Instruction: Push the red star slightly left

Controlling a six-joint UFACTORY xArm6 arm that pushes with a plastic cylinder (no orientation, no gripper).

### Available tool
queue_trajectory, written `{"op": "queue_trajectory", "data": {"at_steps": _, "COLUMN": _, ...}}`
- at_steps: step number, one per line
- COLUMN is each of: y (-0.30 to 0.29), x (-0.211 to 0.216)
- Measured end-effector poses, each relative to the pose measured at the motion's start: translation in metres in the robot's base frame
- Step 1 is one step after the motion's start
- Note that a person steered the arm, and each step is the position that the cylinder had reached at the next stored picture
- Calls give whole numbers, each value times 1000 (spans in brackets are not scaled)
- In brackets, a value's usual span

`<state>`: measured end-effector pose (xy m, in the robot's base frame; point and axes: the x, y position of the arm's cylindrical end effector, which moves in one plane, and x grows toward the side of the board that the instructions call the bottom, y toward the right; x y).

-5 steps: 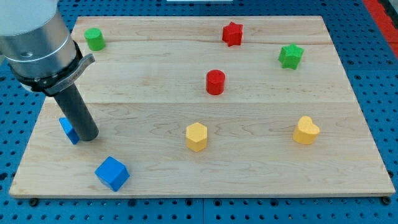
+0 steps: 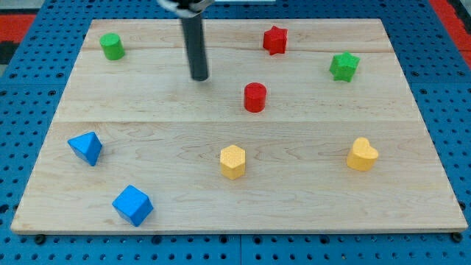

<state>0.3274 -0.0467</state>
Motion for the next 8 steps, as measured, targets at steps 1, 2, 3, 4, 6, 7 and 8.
{"op": "queue_trajectory", "data": {"at_steps": 1, "y": 9, "x": -17}}
{"op": "queue_trajectory", "data": {"at_steps": 2, "y": 1, "x": -14}}
{"op": "queue_trajectory", "data": {"at_steps": 3, "y": -2, "x": -8}}
{"op": "queue_trajectory", "data": {"at_steps": 4, "y": 0, "x": -3}}
{"op": "queue_trajectory", "data": {"at_steps": 6, "y": 101, "x": -1}}
{"op": "queue_trajectory", "data": {"at_steps": 7, "y": 116, "x": 2}}
{"op": "queue_trajectory", "data": {"at_steps": 8, "y": 123, "x": 18}}
